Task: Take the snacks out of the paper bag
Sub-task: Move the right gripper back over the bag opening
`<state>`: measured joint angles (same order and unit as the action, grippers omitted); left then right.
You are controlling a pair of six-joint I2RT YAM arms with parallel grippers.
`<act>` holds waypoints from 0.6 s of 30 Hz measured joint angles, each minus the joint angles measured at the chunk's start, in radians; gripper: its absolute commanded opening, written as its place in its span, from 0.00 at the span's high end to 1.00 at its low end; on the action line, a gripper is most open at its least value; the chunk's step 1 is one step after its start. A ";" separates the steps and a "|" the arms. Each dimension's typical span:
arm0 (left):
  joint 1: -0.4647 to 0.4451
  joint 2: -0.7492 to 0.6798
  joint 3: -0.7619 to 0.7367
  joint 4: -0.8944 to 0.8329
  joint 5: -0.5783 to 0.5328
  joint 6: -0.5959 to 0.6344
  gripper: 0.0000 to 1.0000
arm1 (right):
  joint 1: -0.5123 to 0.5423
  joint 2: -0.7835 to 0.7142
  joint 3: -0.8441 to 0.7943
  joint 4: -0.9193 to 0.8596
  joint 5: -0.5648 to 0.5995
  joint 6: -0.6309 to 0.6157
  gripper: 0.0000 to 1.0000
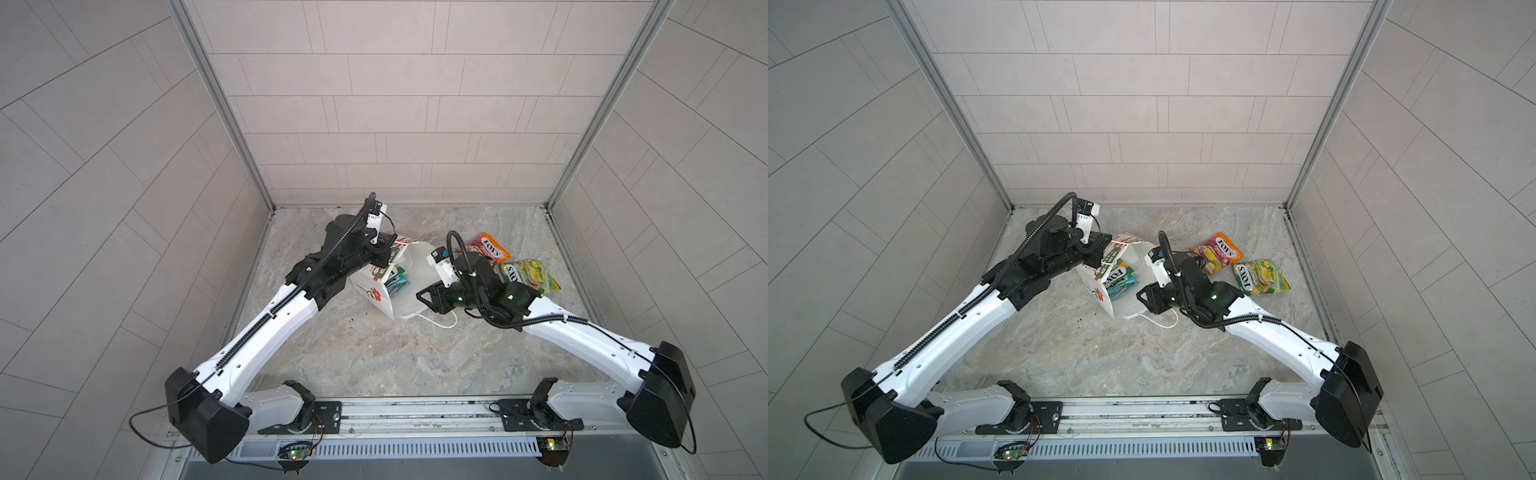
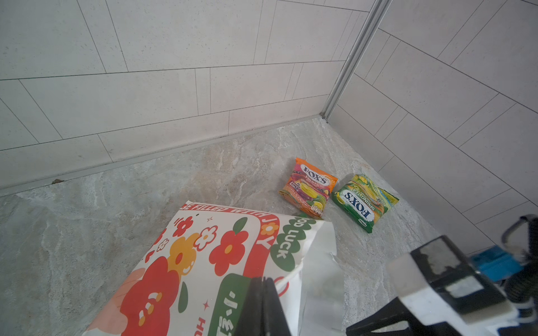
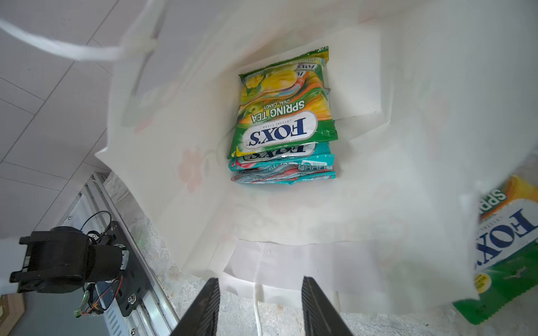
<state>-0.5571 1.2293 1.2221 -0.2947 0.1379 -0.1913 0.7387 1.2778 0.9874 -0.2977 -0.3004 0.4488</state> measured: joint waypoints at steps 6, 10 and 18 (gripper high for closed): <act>0.000 -0.017 -0.008 0.018 0.008 -0.002 1.00 | 0.036 0.119 0.037 0.018 0.039 0.006 0.54; 0.000 -0.027 -0.014 0.023 0.013 -0.003 1.00 | 0.056 0.197 0.073 0.031 0.073 0.020 0.55; 0.000 -0.027 -0.016 0.030 0.018 -0.014 1.00 | 0.063 0.300 0.134 0.064 0.183 0.096 0.55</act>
<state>-0.5571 1.2022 1.2057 -0.2649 0.1562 -0.2054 0.8013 1.5780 1.1217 -0.2337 -0.1173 0.5446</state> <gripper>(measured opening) 0.056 0.450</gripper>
